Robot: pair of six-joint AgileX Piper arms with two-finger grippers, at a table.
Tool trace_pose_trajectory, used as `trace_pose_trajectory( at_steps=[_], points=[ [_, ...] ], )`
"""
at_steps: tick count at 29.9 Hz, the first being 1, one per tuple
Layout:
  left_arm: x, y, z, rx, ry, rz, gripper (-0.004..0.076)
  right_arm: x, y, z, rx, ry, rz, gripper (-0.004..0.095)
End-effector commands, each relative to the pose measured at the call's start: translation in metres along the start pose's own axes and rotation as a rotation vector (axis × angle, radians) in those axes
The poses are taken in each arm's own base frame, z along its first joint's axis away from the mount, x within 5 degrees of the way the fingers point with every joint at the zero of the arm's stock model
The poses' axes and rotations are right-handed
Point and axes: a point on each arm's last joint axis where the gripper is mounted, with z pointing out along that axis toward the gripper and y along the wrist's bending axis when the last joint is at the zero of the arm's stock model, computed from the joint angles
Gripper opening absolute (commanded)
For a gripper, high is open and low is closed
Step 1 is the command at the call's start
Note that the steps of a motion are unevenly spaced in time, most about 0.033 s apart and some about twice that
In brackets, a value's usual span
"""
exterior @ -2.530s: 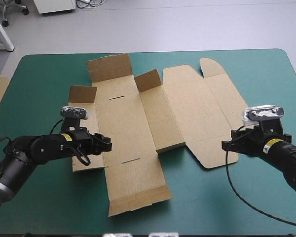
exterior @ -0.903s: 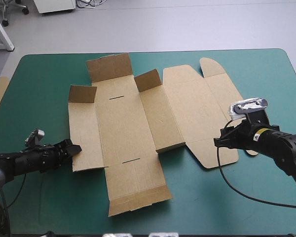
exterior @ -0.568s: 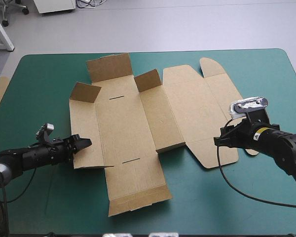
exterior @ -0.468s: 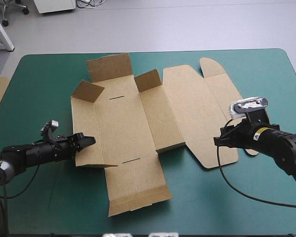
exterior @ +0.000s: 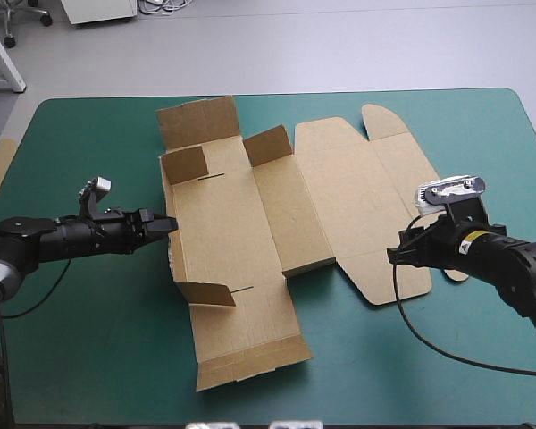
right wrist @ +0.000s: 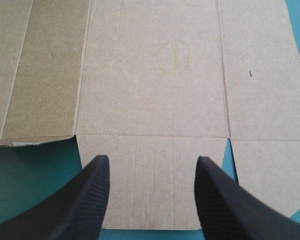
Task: Fold the box
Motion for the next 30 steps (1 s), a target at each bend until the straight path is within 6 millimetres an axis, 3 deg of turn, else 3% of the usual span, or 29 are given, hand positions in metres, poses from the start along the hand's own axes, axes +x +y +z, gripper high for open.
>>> trace_pose_trajectory(
  at_steps=[1, 7, 15, 21, 25, 30],
  points=[
    [-0.013, -0.037, -0.017, 0.108, -0.046, 0.057, 0.0283, -0.014, -0.001, -0.011, 0.009, -0.105, -0.009, 0.0486],
    [-0.012, -0.061, -0.036, 0.112, -0.093, 0.134, 0.0283, -0.014, -0.001, -0.011, 0.009, -0.105, -0.009, 0.0486],
    [-0.004, -0.06, -0.045, -0.039, -0.078, 0.195, 0.0283, -0.014, -0.001, -0.011, 0.009, -0.105, -0.009, 0.0486],
    [0.005, -0.07, -0.072, -0.271, -0.205, 0.292, 0.0283, -0.012, -0.001, -0.01, 0.008, -0.088, 0.0, 0.0486],
    [0.021, -0.067, -0.091, -0.468, -0.2, 0.288, 0.0283, -0.012, -0.001, -0.01, 0.008, -0.084, 0.0, 0.0486],
    [0.04, -0.047, -0.092, -0.564, -0.198, 0.183, 0.0284, -0.009, 0.0, -0.01, 0.0, -0.051, 0.014, 0.0486]
  ],
)
